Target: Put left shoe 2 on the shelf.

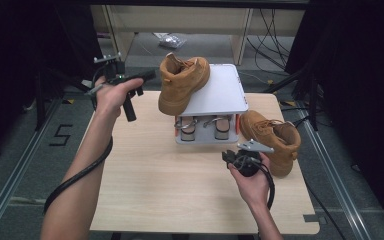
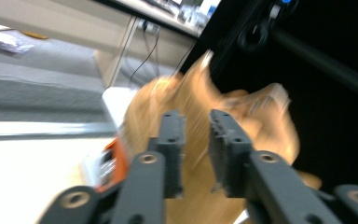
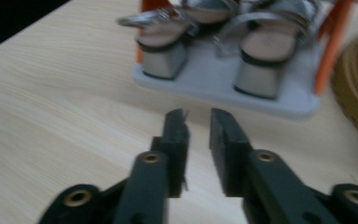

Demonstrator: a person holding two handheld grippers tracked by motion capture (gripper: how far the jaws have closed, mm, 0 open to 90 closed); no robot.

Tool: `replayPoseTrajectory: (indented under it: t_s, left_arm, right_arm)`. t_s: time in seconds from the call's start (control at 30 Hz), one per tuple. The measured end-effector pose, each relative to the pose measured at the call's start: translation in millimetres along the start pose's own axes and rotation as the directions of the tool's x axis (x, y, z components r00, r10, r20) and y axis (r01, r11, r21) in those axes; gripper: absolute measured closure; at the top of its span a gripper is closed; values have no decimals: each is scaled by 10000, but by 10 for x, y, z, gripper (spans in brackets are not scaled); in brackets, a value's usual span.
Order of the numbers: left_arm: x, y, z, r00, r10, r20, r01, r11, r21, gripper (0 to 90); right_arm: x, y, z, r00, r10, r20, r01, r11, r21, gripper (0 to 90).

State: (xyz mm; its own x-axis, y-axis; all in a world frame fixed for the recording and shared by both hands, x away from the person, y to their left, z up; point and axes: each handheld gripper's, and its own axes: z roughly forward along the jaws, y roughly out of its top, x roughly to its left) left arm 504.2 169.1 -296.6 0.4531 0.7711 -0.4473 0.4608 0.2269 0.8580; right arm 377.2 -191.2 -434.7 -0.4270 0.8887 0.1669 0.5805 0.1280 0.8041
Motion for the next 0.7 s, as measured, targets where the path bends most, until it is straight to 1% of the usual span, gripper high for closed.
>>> replayPoseTrajectory:
  t_s: [0.03,0.07,0.1,0.13,0.17,0.2,0.23,0.27,0.3,0.33,0.37,0.4,0.43,0.47,0.5,0.53,0.57,0.6,0.63,0.67,0.7]
  left_arm:
    - [40,-67,-3,9999,124,-41,-123,9998,138,828]
    - [76,-135,2,9998,191,-80,-189,9995,261,843]
    - [106,-201,14,9997,232,-123,-227,9988,432,843]
    - [133,-264,30,9997,234,-112,-227,9982,561,862]
    - [156,-338,59,9996,269,-107,-261,9975,663,876]
    - [165,-391,83,9994,324,-100,-315,9962,812,887]
    - [185,-461,124,9995,316,-92,-307,9960,839,889]
    - [185,-461,124,9995,316,-92,-307,9960,839,889]
    - [188,-500,149,9993,356,-84,-346,9949,952,889]
    - [191,-520,161,9993,364,-68,-356,9951,919,889]
    - [194,-539,169,9993,362,-94,-352,9951,924,889]
    - [197,-555,180,9993,380,-68,-372,9948,952,889]
    - [196,-565,181,9994,330,-106,-318,9951,938,889]
    - [200,-566,176,9995,289,-89,-280,9952,937,889]
    - [201,-566,173,9995,295,-60,-287,9945,1011,889]
    - [204,-567,173,9994,356,-46,-349,9938,1051,888]
    - [205,-570,171,9995,313,-74,-304,9940,1053,887]
    - [211,-573,172,9994,345,-93,-333,9936,1077,887]
    - [218,-579,177,9993,381,-32,-375,9926,1156,887]
    - [219,-584,178,9995,323,-15,-319,9929,1144,888]
    - [222,-586,179,9994,353,50,-356,9931,1116,888]
  right_arm:
    - [102,103,35,9997,-106,-200,105,9999,-92,849]
    - [152,174,38,9992,-295,-259,296,9996,37,849]
    - [152,174,38,9992,-295,-259,296,9996,37,874]
    - [181,244,79,9968,-727,-343,715,9968,-356,892]
    - [228,318,101,9949,-929,-383,912,9948,-457,899]
    - [288,413,134,9936,-1003,-511,972,9935,-599,900]
    - [362,565,201,9903,-1230,-641,1166,9886,-955,900]
    - [362,565,201,9903,-1230,-641,1166,9886,-955,900]
    - [438,705,274,9887,-1264,-811,1164,9862,-1180,900]
    - [469,756,297,9887,-1135,-981,1023,9883,-1128,900]
    - [483,819,348,9861,-1366,-950,1228,9827,-1384,900]
    - [483,819,348,9861,-1366,-950,1228,9827,-1384,900]
    - [520,876,388,9873,-1134,-1115,984,9864,-1313,900]
    - [535,930,433,9858,-1238,-1137,1073,9841,-1413,900]
    - [556,983,471,9855,-1230,-1168,1062,9843,-1412,900]
    - [589,1030,504,9867,-1135,-1160,967,9852,-1415,900]
    - [623,1124,574,9870,-1077,-1197,893,9847,-1496,900]
    - [623,1124,574,9870,-1077,-1197,893,9847,-1496,900]
    - [643,1165,606,9873,-1077,-1169,889,9838,-1556,900]
    - [668,1210,638,9889,-1000,-1100,829,9851,-1509,900]
    - [683,1230,654,9895,-967,-1074,799,9853,-1509,900]
